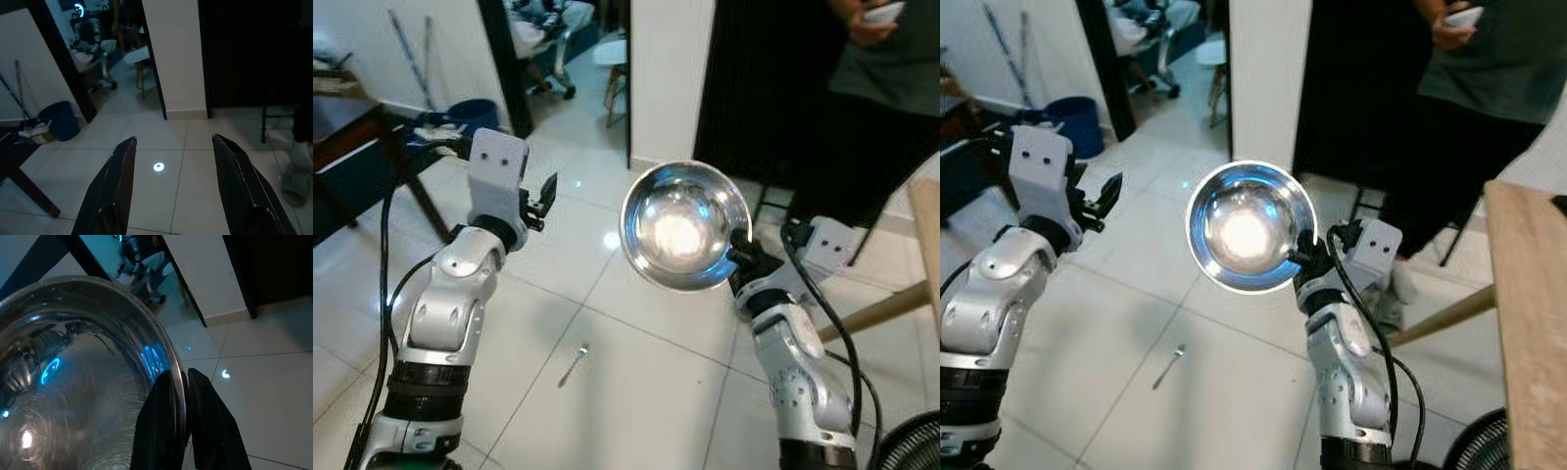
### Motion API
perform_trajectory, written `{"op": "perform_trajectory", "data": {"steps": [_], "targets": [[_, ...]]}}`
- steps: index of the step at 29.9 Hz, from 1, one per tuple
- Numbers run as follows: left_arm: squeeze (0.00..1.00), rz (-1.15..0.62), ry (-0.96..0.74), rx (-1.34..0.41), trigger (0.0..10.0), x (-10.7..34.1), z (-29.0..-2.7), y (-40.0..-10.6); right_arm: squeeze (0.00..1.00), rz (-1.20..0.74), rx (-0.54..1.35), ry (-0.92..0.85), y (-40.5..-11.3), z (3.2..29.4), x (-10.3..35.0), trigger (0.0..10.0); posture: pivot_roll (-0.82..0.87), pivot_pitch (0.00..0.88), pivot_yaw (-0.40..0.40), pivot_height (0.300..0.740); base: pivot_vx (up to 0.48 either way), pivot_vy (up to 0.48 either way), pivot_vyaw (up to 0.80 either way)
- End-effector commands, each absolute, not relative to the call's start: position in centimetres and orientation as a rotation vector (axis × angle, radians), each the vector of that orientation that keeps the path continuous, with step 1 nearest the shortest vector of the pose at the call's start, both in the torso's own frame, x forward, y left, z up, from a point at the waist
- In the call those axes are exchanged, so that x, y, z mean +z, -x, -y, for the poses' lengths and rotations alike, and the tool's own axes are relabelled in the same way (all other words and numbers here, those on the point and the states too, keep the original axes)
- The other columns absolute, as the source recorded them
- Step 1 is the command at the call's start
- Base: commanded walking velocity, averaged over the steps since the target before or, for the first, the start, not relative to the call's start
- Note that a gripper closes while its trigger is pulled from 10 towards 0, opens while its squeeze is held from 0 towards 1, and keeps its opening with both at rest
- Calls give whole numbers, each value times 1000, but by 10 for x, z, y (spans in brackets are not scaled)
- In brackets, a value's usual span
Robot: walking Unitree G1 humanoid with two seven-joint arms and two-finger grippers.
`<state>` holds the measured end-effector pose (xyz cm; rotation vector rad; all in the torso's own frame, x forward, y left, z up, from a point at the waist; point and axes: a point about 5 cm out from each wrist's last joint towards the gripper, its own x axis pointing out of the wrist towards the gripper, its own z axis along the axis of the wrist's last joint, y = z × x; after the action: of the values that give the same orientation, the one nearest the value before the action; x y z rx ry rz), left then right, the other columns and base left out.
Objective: Setting the table
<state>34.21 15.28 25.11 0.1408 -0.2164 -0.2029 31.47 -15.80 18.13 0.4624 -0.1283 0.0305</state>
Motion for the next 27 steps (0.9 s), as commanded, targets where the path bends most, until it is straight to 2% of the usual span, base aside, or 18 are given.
{"op": "perform_trajectory", "data": {"steps": [1, 6, 13, 27], "targets": [[0, 212, -136, -201, 10000, 250, -153, -343, 0, 147, 38, -456, -315, 157, 185, 10000, -36, 0, 93, 740, 0, 0, 725], [0, 220, -107, -178, 10000, 246, -150, -341, 0, 123, 75, -421, -316, 157, 186, 10000, -38, 0, 17, 740, 0, 0, 724], [0, 224, -71, -159, 10000, 242, -145, -338, 0, 111, 112, -377, -320, 158, 190, 10000, -46, 0, -21, 740, 0, 0, 720], [0, 227, -43, -177, 10000, 243, -141, -337, 0, 112, 118, -376, -321, 155, 191, 10000, -45, 0, 1, 740, 0, 0, 716]]}}
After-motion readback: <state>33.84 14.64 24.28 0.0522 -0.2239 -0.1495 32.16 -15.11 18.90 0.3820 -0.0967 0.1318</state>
